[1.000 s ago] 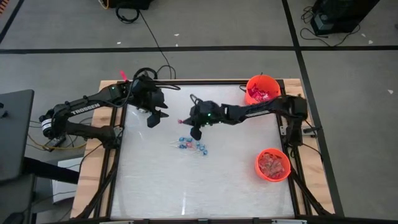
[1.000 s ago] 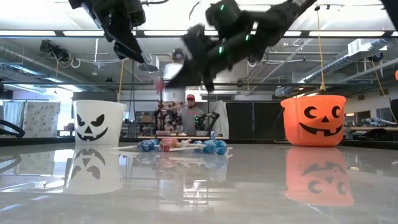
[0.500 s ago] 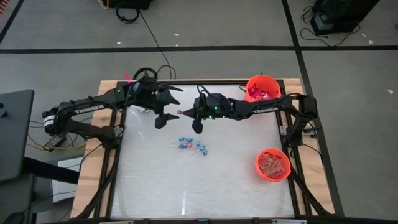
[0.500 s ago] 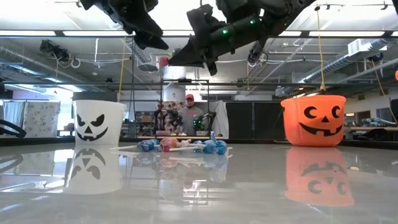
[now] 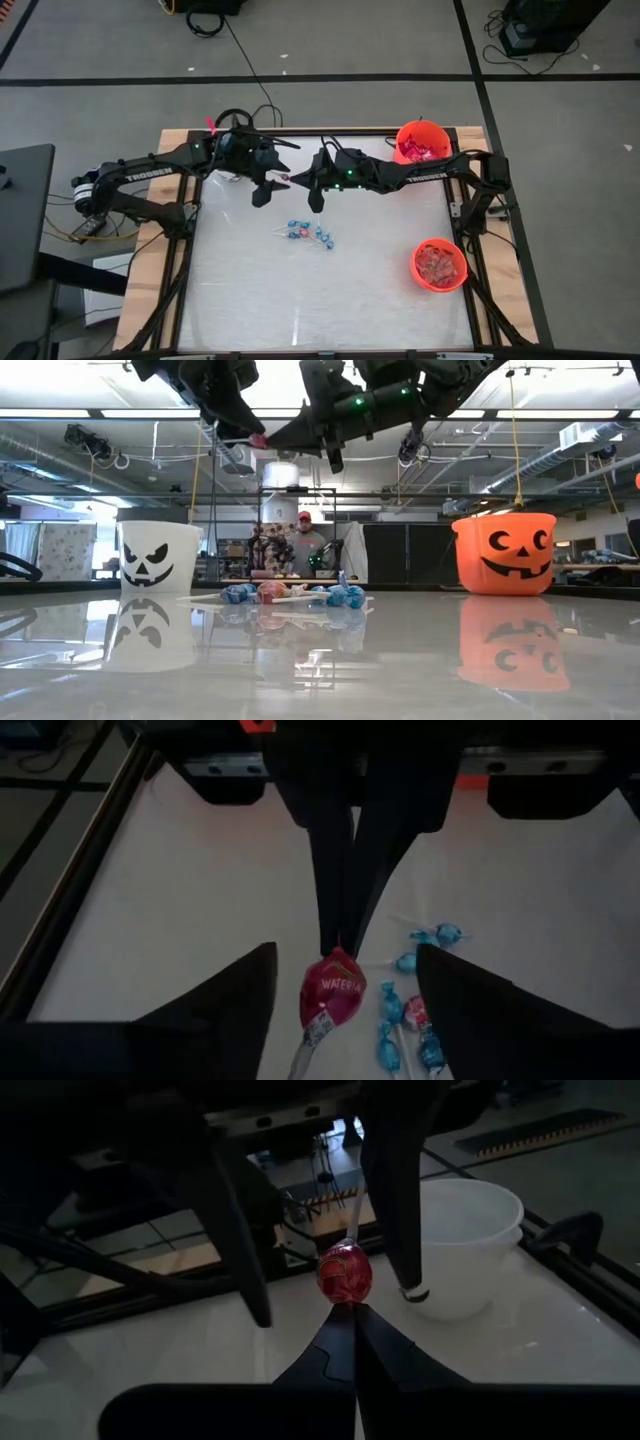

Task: Sort candy by brand, put in halloween buckets
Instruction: Put the red candy into the white bucket

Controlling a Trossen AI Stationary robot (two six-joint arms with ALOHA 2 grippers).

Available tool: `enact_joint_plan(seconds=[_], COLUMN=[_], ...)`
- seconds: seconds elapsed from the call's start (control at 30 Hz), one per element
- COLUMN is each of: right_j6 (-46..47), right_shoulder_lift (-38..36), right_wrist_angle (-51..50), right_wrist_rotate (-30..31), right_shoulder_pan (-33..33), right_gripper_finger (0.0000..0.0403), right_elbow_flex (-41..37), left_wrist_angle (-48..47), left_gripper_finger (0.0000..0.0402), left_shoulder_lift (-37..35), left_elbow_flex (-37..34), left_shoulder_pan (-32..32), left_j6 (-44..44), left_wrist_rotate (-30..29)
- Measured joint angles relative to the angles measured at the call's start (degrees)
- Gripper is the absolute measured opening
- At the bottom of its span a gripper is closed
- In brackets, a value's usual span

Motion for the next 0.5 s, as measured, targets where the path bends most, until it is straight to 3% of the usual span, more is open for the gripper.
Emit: enact_joint_plan(seconds=[0.5], right_j6=[0.1], right_shoulder_lift=[0.0], right_wrist_angle=[1.9], right_wrist_rotate=[0.0], right_shoulder_pan=[0.0], right_gripper_finger=[0.0002], right_elbow_flex=[0.0], left_wrist_angle=[-2.2], left_gripper_finger=[0.0111], left_shoulder_lift=[0.0], left_elbow_flex=[0.0], left_shoulder_pan=[0.1], left_j6=[0.2], left_wrist_rotate=[-3.2])
